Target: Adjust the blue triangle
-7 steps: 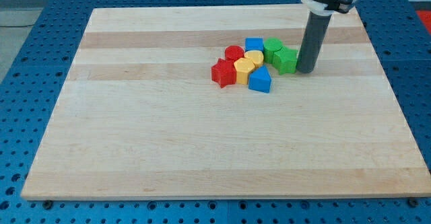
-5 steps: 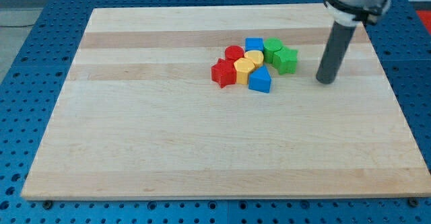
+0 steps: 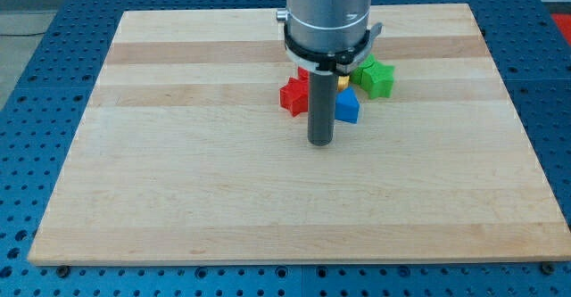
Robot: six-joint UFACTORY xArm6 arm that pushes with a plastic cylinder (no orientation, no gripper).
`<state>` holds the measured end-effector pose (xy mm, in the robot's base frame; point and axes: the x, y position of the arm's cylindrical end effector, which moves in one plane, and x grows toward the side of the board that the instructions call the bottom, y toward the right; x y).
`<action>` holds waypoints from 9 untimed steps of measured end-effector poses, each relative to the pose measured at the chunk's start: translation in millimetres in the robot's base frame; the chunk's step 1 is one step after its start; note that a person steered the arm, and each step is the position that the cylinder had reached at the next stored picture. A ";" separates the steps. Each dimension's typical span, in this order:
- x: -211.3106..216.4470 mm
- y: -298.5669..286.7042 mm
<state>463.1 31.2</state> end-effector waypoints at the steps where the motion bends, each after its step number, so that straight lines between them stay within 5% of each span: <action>1: -10.5 9.9; 5: -8.5 66.9; 9: -6.8 0.7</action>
